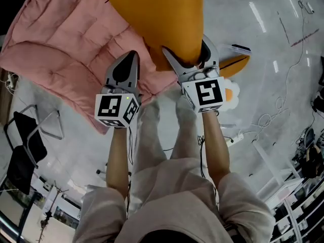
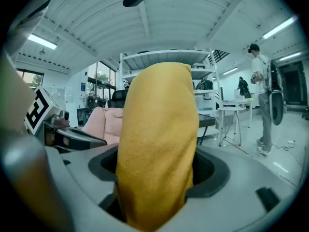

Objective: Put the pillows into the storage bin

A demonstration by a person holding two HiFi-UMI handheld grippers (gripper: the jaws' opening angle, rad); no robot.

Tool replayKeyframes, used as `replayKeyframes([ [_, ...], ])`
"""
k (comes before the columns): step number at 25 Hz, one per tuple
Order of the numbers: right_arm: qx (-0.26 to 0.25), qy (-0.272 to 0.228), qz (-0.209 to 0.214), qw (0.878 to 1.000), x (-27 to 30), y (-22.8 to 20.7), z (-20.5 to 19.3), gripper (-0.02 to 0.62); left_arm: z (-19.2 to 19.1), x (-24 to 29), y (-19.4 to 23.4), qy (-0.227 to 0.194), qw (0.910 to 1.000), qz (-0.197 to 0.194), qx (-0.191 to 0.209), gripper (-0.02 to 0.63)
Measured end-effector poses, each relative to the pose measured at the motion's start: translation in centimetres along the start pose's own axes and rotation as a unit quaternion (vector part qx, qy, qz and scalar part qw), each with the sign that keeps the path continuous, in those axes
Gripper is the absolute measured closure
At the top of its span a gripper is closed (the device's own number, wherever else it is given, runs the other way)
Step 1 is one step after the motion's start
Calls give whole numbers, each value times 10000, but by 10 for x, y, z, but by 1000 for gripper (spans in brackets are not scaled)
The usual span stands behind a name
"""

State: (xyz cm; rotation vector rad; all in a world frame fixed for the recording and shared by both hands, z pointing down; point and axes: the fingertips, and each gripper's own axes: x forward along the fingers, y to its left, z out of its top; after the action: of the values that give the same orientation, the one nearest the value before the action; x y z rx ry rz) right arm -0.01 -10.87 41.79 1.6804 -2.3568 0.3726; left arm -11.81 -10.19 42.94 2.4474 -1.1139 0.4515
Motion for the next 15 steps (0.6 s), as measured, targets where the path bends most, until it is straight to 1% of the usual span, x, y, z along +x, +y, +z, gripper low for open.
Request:
replayKeyframes([
  [5, 243, -137, -675, 9973, -56, -91, 0, 224, 14, 51, -82, 113, 9980, -528, 322, 589],
  [8, 396, -142, -1143, 9926, -96, -145, -14, 222, 9, 81, -135, 244, 9943, -898, 514, 589],
  [12, 661, -50, -1938, 9788, -166, -213, -45, 222, -2, 118, -213, 482, 9837, -1544, 785, 589],
  [15, 835, 57, -2413, 9668, -222, -259, -74, 222, -15, 142, -276, 647, 9741, -1945, 957, 589],
])
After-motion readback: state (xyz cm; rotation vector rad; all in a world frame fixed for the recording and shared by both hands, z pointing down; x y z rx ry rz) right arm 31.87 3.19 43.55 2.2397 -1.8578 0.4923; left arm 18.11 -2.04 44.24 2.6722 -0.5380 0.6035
